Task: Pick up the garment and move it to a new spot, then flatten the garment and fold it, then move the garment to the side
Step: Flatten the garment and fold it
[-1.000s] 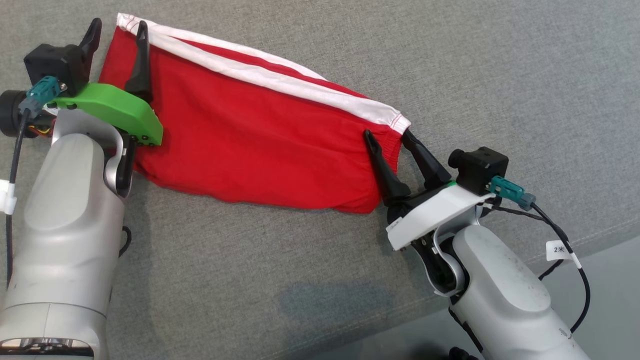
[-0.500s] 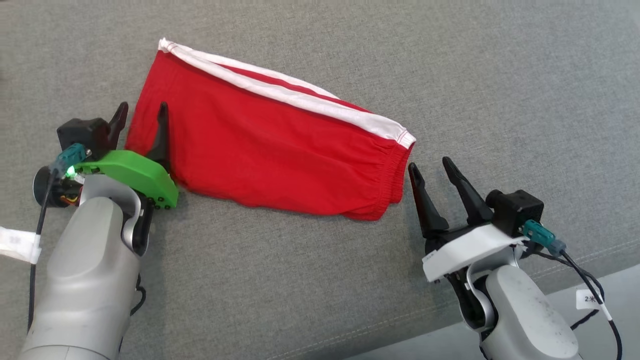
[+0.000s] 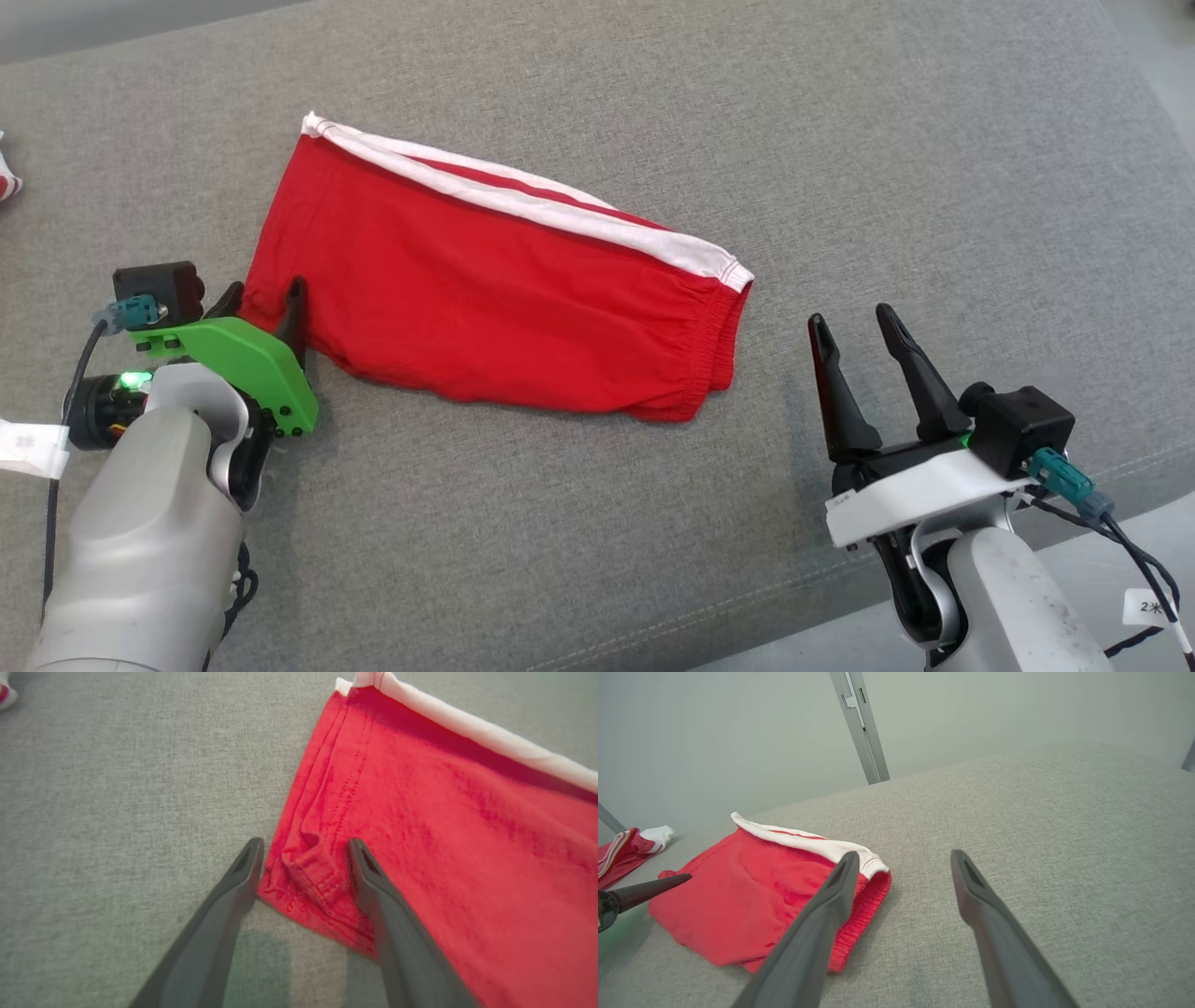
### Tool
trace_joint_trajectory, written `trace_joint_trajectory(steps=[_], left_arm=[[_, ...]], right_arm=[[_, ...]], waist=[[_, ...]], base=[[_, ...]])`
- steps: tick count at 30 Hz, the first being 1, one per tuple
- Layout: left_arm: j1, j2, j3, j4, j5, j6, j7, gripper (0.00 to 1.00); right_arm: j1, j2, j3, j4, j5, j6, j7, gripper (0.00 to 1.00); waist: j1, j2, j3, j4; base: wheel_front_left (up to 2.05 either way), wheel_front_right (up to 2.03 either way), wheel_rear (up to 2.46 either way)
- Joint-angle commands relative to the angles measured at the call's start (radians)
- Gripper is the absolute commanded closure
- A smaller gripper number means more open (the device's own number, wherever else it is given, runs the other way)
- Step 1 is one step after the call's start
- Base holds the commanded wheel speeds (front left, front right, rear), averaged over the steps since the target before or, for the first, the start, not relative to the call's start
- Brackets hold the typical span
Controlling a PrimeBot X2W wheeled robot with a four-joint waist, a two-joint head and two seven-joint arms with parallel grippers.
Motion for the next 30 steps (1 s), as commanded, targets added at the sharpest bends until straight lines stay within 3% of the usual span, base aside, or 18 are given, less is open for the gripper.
trace_joint_trajectory(steps=[1,3,15,27,30], left_arm=[[0.0,0.006,-0.014,0.012,-0.018,0.003,0.024,0.58],[0.005,0.005,-0.026,0.012,-0.026,0.003,0.039,1.0],[0.092,-0.013,-0.064,-0.047,-0.148,0.003,-0.022,1.0],[0.328,-0.041,-0.028,-0.223,-0.283,0.004,-0.125,1.0],[0.4,-0.051,-0.011,-0.283,-0.306,0.022,-0.141,1.0]], right_arm=[[0.017,-0.001,-0.005,-0.014,0.001,-0.001,0.004,0.0],[0.025,-0.001,-0.01,-0.024,0.003,-0.001,0.008,0.0],[0.068,-0.001,-0.038,-0.044,0.004,-0.001,0.013,0.0],[0.135,-0.002,-0.098,-0.056,-0.024,-0.001,0.063,0.0],[0.151,-0.002,-0.104,-0.066,-0.029,-0.001,0.082,0.0]], waist=[[0.0,0.0101,-0.009,-0.006],[0.0,0.0101,-0.016,-0.007],[0.0,0.0101,-0.087,0.028],[0.0,0.0101,-0.172,0.104],[0.0,0.0101,-0.191,0.125]], base=[[0.0,0.0,0.0],[0.0,0.0,0.0],[0.0,0.0,0.0],[0.0,0.0,0.0],[0.0,0.0,0.0]])
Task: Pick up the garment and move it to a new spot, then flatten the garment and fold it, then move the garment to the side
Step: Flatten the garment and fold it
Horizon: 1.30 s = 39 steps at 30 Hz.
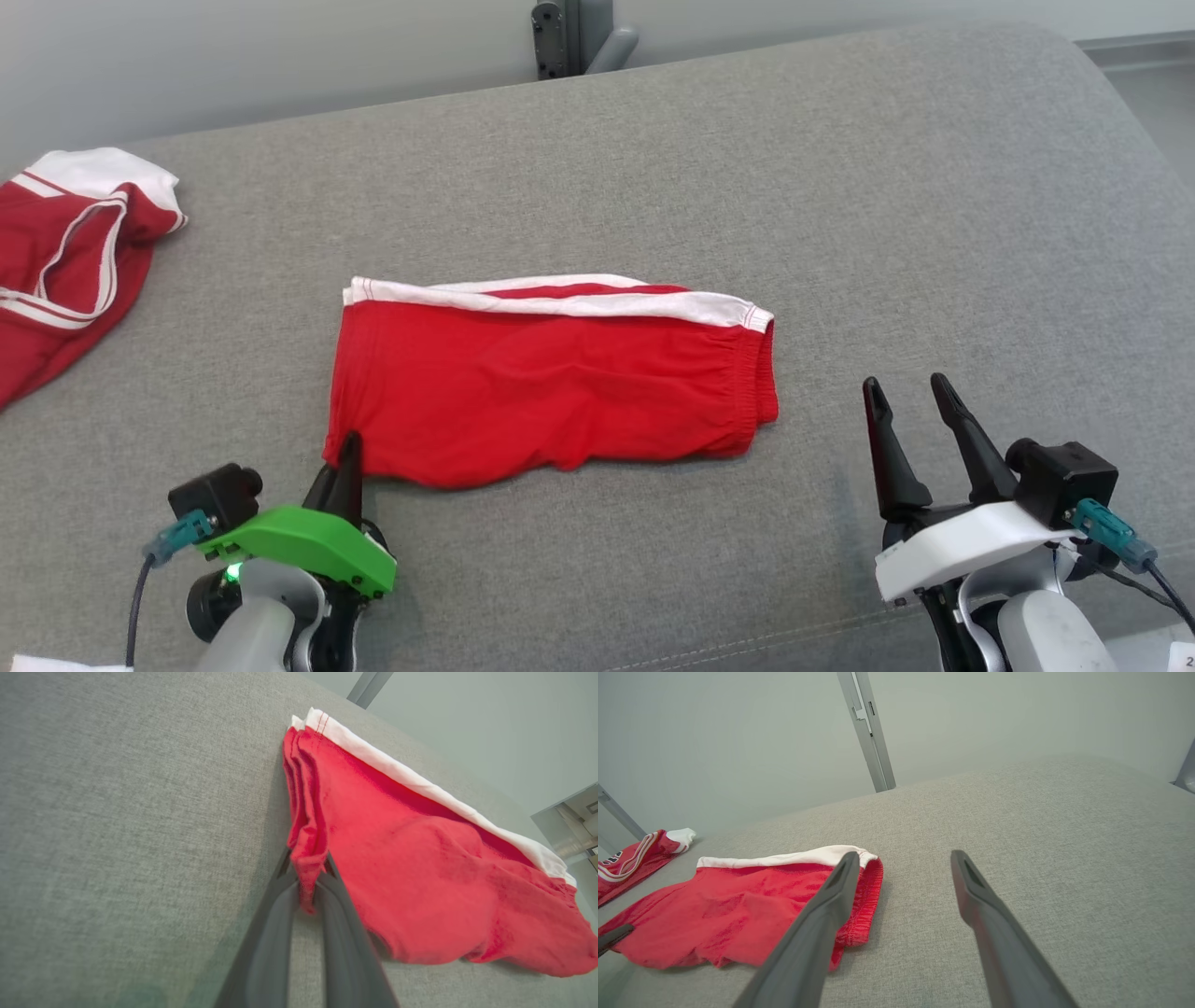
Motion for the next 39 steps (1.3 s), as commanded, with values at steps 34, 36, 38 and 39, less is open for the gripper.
trace_joint_trajectory(steps=[34,36,38,39], left_arm=[[0.22,-0.002,0.084,-0.374,0.299,0.154,-0.044,0.0],[0.228,-0.004,0.089,-0.394,0.32,0.155,-0.044,0.0],[0.248,-0.011,0.097,-0.429,0.354,0.155,-0.044,0.0],[0.257,-0.016,0.1,-0.444,0.37,0.155,-0.044,0.0]], right_arm=[[0.037,-0.002,-0.036,0.001,-0.024,-0.001,0.084,0.0],[0.038,-0.002,-0.038,0.005,-0.02,-0.001,0.082,0.0],[0.04,-0.002,-0.038,0.021,-0.006,-0.001,0.082,0.0],[0.039,-0.002,-0.04,0.034,0.004,-0.001,0.081,0.0]], waist=[[0.0,0.01,-0.08,0.126],[0.0,0.01,-0.082,0.132],[0.0,0.01,-0.086,0.145],[0.0,0.01,-0.088,0.152]], base=[[0.0,0.0,0.0],[0.0,0.0,0.0],[0.0,0.0,0.0],[0.0,0.0,0.0]])
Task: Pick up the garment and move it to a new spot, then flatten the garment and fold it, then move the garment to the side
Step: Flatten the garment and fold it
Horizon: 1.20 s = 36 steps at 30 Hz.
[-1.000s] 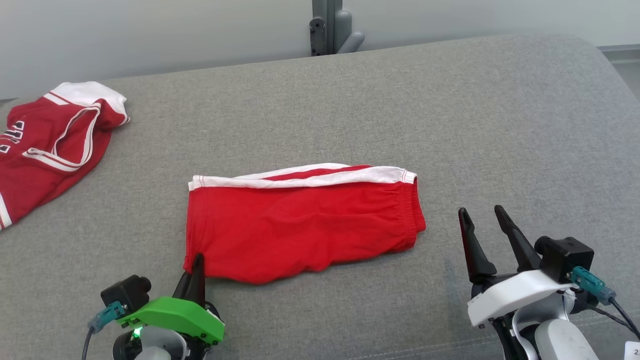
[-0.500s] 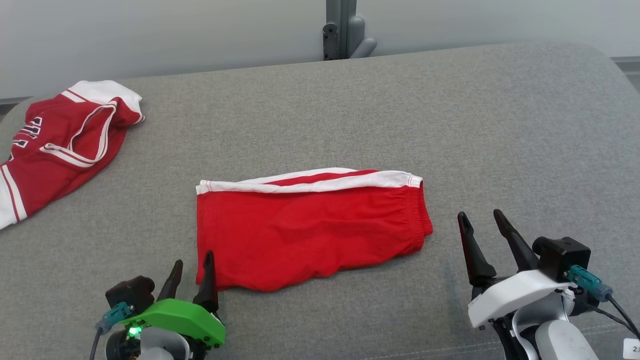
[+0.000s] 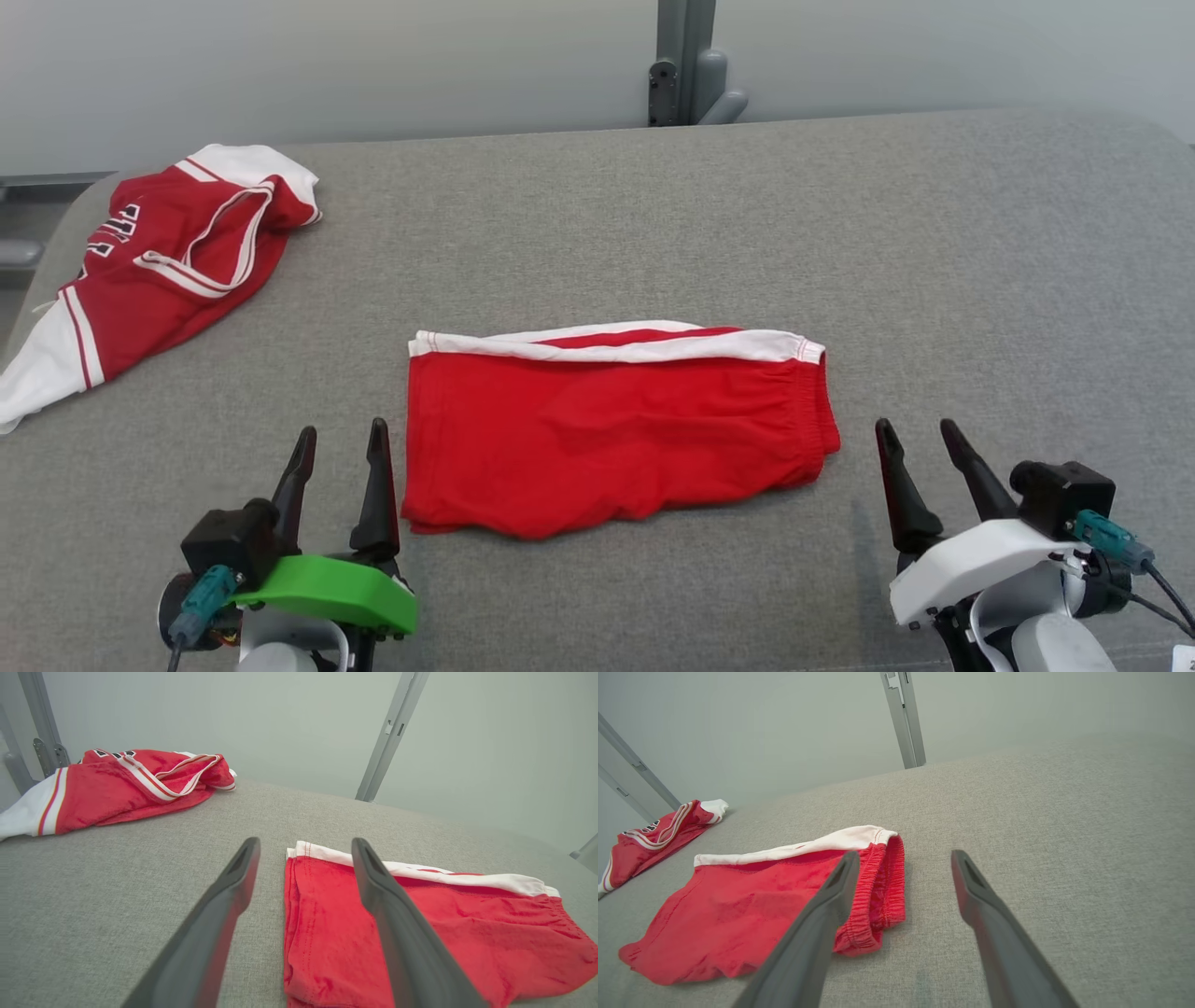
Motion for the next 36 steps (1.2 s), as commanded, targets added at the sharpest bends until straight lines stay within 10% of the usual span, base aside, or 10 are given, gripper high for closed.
trace_joint_trajectory(steps=[1,29,31,36], left_arm=[[0.017,-0.001,0.004,-0.006,0.01,0.001,-0.003,0.0],[0.072,-0.086,0.085,-0.046,0.121,-0.056,-0.003,0.0],[0.069,-0.09,0.089,-0.045,0.123,-0.059,-0.003,0.0],[0.08,-0.096,0.102,-0.04,0.134,-0.064,-0.003,0.0]], right_arm=[[0.008,-0.002,-0.002,0.009,0.006,-0.001,-0.003,0.0],[-0.276,0.001,0.11,0.702,0.445,-0.001,-0.106,0.0],[-0.294,0.001,0.13,0.724,0.481,-0.001,-0.109,0.5],[-0.325,0.0,0.166,0.741,0.556,-0.001,-0.123,1.0]], waist=[[0.0,0.01,-0.006,0.016],[0.0,0.01,0.01,0.201],[0.0,0.01,0.011,0.201],[0.0,0.01,0.003,0.193]], base=[[0.0,0.0,0.0],[0.0,0.0,0.0],[0.0,0.0,0.0],[0.0,0.0,0.0]])
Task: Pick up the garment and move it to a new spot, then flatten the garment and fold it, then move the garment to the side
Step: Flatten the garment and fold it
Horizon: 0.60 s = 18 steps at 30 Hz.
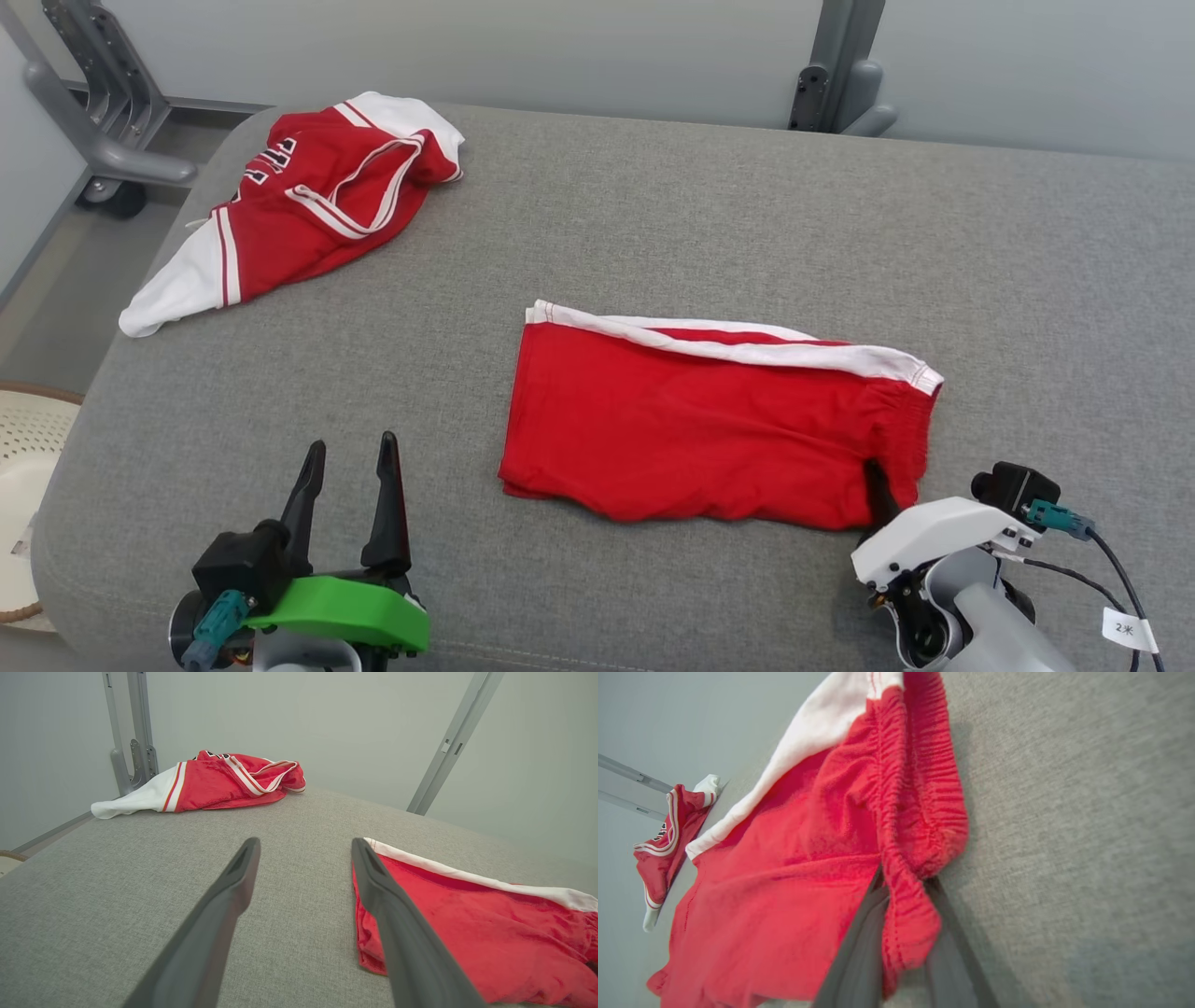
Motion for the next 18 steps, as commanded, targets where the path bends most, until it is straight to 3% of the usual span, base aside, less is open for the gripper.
trace_joint_trajectory(steps=[1,9,18], left_arm=[[0.02,-0.003,0.007,0.004,0.006,-0.008,-0.003,0.0],[0.035,-0.009,0.012,0.01,0.016,-0.018,-0.002,0.0],[0.048,-0.012,0.003,-0.002,0.032,-0.03,-0.002,0.0]], right_arm=[[-0.002,0.003,0.014,0.009,0.026,-0.001,0.0,1.0],[-0.007,-0.007,-0.002,-0.024,0.056,-0.001,0.002,1.0],[0.047,-0.138,-0.08,-0.125,0.074,-0.001,0.083,1.0]], waist=[[0.0,0.0101,-0.007,-0.007],[0.0,0.0101,-0.03,-0.044],[0.0,0.0101,-0.054,-0.097]], base=[[0.0,0.0,0.0],[0.0,0.0,0.0],[0.0,0.0,0.0]])
